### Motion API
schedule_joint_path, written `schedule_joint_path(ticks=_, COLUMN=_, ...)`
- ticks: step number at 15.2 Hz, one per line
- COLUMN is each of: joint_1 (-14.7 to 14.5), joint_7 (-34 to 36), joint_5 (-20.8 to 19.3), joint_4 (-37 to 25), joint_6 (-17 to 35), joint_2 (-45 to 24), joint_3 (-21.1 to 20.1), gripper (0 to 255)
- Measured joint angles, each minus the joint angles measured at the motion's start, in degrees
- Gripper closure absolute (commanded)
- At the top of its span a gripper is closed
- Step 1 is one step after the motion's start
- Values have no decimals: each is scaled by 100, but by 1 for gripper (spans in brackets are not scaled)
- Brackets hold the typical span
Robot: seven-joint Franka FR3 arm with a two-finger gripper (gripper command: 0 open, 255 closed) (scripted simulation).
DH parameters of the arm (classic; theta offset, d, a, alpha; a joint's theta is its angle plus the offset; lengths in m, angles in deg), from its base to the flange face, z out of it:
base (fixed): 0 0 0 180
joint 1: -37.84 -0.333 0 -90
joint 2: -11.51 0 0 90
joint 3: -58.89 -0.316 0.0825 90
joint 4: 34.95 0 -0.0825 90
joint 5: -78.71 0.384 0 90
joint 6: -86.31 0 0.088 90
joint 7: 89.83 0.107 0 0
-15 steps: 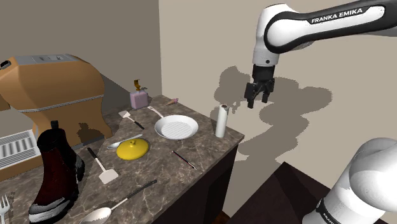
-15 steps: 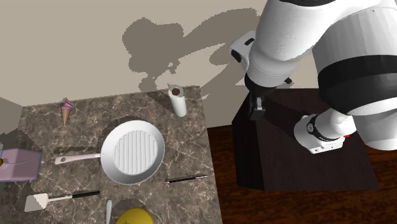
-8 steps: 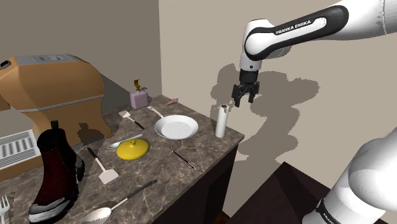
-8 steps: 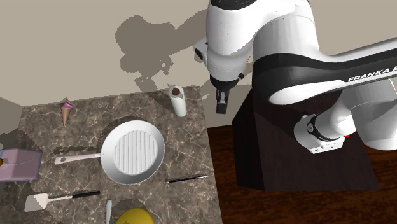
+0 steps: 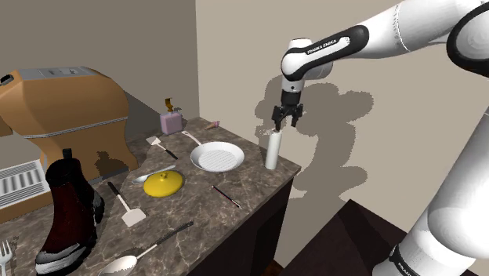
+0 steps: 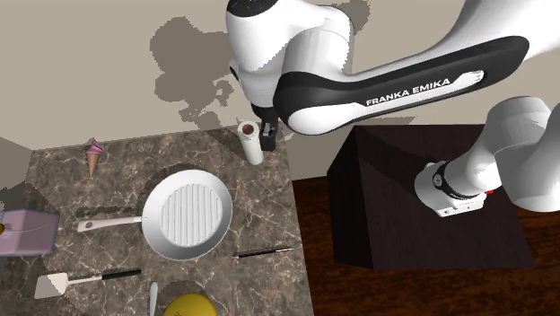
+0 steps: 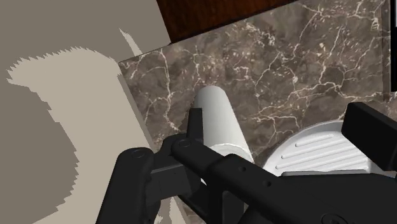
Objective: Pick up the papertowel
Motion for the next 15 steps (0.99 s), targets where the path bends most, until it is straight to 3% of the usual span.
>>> schedule_joint_path(ticks=7, joint_1=201, joint_7=-290, joint_5=348, joint_4=-1630, joint_6=-15, joint_2=-1586, joint_3=60, gripper=0)
schedule_joint_path(ticks=15, joint_1=269, joint_7=-406, joint_5=435, joint_4=-1614, joint_6=409, joint_2=-1993, joint_3=57, gripper=0)
